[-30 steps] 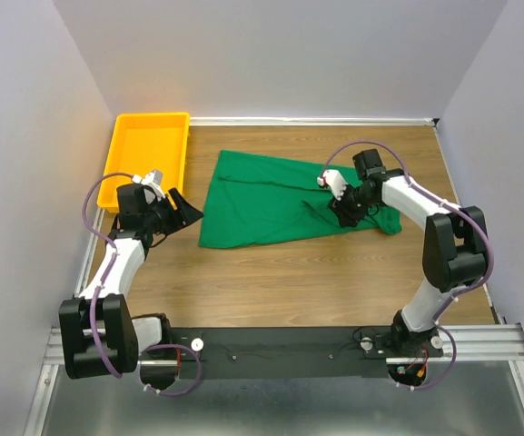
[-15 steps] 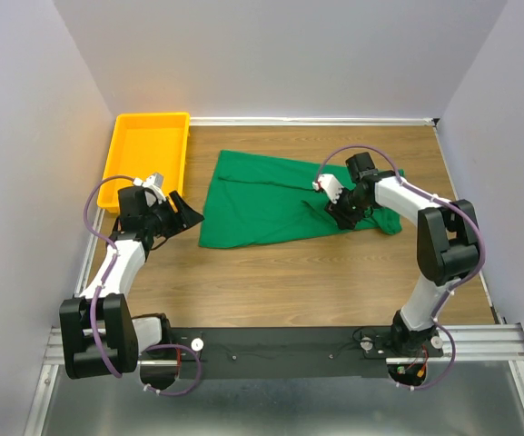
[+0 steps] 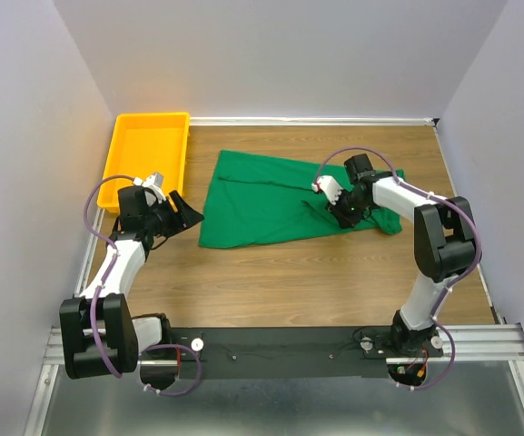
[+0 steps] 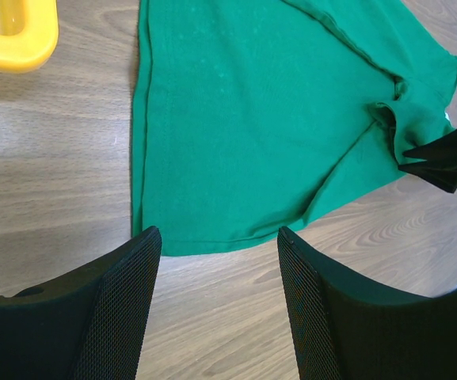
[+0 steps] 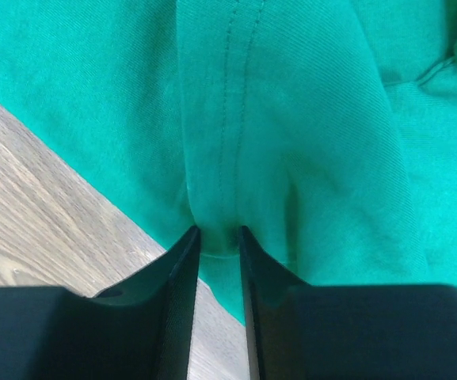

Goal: Fold and stack the t-shirts
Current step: Fold the tshirt

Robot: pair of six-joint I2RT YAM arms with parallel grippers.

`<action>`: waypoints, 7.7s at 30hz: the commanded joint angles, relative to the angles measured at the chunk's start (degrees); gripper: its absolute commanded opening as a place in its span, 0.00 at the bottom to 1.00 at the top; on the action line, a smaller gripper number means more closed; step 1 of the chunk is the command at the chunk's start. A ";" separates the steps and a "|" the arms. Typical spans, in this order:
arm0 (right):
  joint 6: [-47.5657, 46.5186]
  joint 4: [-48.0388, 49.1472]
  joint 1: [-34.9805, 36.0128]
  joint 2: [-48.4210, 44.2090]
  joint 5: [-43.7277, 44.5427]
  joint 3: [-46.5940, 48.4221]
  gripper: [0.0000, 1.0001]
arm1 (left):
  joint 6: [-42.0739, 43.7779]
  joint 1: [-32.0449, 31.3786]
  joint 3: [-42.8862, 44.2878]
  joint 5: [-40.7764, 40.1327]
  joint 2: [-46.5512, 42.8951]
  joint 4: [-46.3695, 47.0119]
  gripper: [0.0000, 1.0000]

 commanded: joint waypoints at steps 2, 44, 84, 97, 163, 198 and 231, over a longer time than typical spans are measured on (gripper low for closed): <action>0.81 0.82 0.40 1.35 0.38 0.50 0.24 | 0.52 -0.33 -0.22 1.85 0.37 1.06 0.68; 1.68 -2.79 0.40 -2.86 -2.00 1.73 0.25 | 1.13 -0.42 -0.22 2.91 1.60 1.14 0.68; -23.52 -37.21 0.31 -20.96 -12.89 0.68 0.01 | -2.20 -2.44 -1.71 0.54 -0.86 -5.09 0.68; -16.08 -44.89 9.00 -30.11 -26.59 -3.82 0.01 | -9.93 -5.52 -0.13 -10.63 2.30 -15.64 0.66; -23.10 -44.62 4.96 -26.34 -9.03 -14.63 0.01 | -7.39 -8.59 19.03 -23.29 15.22 -21.18 0.00; 53.08 2.57 -33.00 11.62 -2.44 15.50 0.71 | -3.61 -8.33 19.03 -19.77 19.88 -16.35 0.00; 38.81 6.44 -29.13 39.79 13.82 63.44 0.75 | -10.38 -8.94 28.17 -19.24 30.52 -12.65 0.00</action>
